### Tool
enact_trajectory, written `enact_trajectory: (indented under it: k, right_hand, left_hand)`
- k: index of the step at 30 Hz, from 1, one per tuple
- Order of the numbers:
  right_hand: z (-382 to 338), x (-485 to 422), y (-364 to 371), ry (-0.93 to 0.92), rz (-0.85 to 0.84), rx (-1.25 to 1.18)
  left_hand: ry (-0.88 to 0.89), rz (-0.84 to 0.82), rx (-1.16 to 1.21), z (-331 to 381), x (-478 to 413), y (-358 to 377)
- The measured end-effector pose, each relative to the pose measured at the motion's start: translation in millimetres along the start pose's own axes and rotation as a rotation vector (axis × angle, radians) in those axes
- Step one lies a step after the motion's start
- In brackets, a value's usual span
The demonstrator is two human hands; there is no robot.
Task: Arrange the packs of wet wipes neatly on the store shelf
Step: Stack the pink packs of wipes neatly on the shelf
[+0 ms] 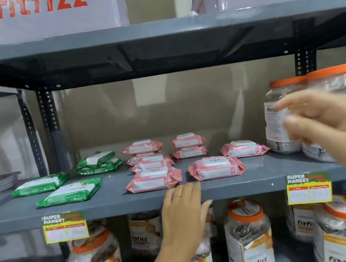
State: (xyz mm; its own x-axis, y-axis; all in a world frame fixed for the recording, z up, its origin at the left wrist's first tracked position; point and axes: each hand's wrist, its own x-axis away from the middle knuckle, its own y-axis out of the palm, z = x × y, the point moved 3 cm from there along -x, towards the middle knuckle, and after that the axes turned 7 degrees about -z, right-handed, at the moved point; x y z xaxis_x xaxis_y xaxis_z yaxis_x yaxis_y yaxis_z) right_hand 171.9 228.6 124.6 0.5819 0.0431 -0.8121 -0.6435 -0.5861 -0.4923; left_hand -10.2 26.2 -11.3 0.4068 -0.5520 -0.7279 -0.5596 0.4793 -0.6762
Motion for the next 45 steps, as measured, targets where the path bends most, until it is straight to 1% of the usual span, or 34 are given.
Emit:
enact_trajectory:
  k: [1,2,3,6,11,15,17,19,21,22,24,26,27,31,33,34,37,39,43,45]
  right_hand:
    - [-6.6,-9.8,22.9,0.066,-0.013,-0.001]
    - [3.9,-16.4,37.4,0.106,-0.064,0.031]
    - [17.2,-20.6,50.0,0.171,-0.111,0.055]
    - [63.7,-37.2,70.0,0.26,-0.176,0.195]
    - [97.8,-63.0,106.2,0.344,-0.363,0.362]
    - [100.0,-82.3,123.1,0.368,-0.437,0.346]
    - [101.1,-88.8,130.1,0.432,-0.571,0.316]
    - [100.0,-91.0,138.0,0.501,-0.762,0.262]
    - [98.8,-90.8,147.7,0.516,-0.918,0.257]
    - [98.9,-91.6,151.5,0.511,-0.959,0.266]
    - [101.0,-94.9,156.3,0.504,-0.973,0.26]
    - [103.7,-100.8,157.7,0.515,-0.946,0.272]
    - [104.8,-102.6,159.4,0.518,-0.931,0.314]
    - [113.8,-102.8,162.7,0.578,-0.851,0.605]
    - [116.6,-104.0,157.4,0.591,-0.858,0.637]
    - [116.8,-104.9,153.5,0.575,-0.882,0.6]
    - [107.7,-102.1,144.7,0.496,-1.001,0.314]
    - [105.2,-96.1,144.7,0.476,-1.046,0.195]
    - [111.8,-93.0,145.4,0.502,-0.991,0.145]
    - [112.1,-95.2,146.8,0.527,-0.964,0.179]
  left_hand:
    - [0.002,0.01,-0.027,-2.9,-2.0,3.2]
    - [0.002,0.01,-0.048,-7.3,-3.4,6.9]
    - [0.02,0.014,-0.068,-8.7,-4.1,9.6]
    - [0.057,0.042,-0.03,-14.9,-5.4,21.6]
    - [0.023,0.078,0.064,-19.5,-2.2,35.1]
    - [0.058,0.125,0.1,-21.1,-1.8,33.7]
    - [0.078,0.135,0.105,-25.1,-1.9,33.9]
    - [0.096,0.144,0.102,-28.4,-2.8,34.3]
    - [0.112,0.137,0.103,-30.5,-3.3,35.1]
    - [0.116,0.141,0.1,-31.4,-3.2,35.8]
    - [0.114,0.144,0.103,-31.8,-3.0,36.8]
    - [0.1,0.168,0.116,-30.9,-2.4,39.1]
    - [0.093,0.18,0.131,-30.6,-2.2,40.1]
    - [0.076,0.216,0.167,-30.0,-1.6,44.0]
    - [0.071,0.225,0.161,-28.7,-1.7,44.6]
    - [0.07,0.226,0.16,-28.3,-1.5,44.9]
    - [0.066,0.225,0.166,-27.6,-0.6,46.3]
    - [0.059,0.231,0.165,-27.1,-0.3,47.0]
    - [0.058,0.235,0.182,-27.2,-0.9,46.8]
    - [0.049,0.218,0.179,-27.5,-0.9,46.3]
